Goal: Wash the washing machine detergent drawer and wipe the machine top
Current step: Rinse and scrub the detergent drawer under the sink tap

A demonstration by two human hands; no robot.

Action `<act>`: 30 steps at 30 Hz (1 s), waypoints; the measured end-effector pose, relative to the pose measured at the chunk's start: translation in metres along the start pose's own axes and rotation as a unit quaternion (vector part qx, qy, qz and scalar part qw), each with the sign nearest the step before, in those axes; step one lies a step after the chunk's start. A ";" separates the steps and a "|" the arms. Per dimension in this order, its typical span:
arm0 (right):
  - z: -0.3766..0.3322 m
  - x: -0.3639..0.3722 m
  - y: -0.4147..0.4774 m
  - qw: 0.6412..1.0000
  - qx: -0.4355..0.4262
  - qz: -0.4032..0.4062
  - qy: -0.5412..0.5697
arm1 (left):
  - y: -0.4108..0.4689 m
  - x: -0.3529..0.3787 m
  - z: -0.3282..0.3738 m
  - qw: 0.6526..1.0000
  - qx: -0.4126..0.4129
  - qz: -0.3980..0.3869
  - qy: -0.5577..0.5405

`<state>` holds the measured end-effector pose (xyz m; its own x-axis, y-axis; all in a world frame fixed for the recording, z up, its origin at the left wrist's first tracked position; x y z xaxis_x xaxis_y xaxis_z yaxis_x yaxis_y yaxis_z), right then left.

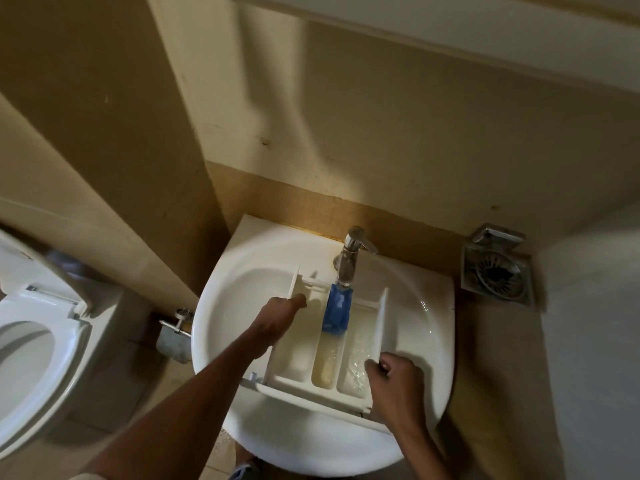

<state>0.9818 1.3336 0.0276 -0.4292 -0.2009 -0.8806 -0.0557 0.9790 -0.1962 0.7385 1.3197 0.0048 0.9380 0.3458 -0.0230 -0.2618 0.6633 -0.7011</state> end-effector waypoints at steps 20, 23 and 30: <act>-0.011 0.007 0.022 0.989 -0.031 -0.087 -0.113 | -0.007 -0.006 -0.005 0.994 0.048 0.088 0.033; -0.012 0.010 0.022 0.990 -0.030 -0.086 -0.111 | -0.010 -0.005 -0.001 0.992 0.063 0.099 0.041; -0.014 0.007 0.019 0.988 -0.025 -0.108 -0.110 | -0.013 -0.008 0.001 0.992 0.064 0.094 0.048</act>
<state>0.9651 1.3516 0.0238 -0.1971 -0.4026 -0.8939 -0.1708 0.9120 -0.3730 0.7342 1.3083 0.0148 0.8857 0.4103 -0.2170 -0.4549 0.6741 -0.5820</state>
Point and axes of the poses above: each hand's wrist, its own y-axis towards the middle knuckle, its own x-axis out of the palm, z = x × y, the point moved 6 cm from there along y, towards the middle knuckle, and after that the axes turned 13 degrees about -y, right-handed, at the moved point
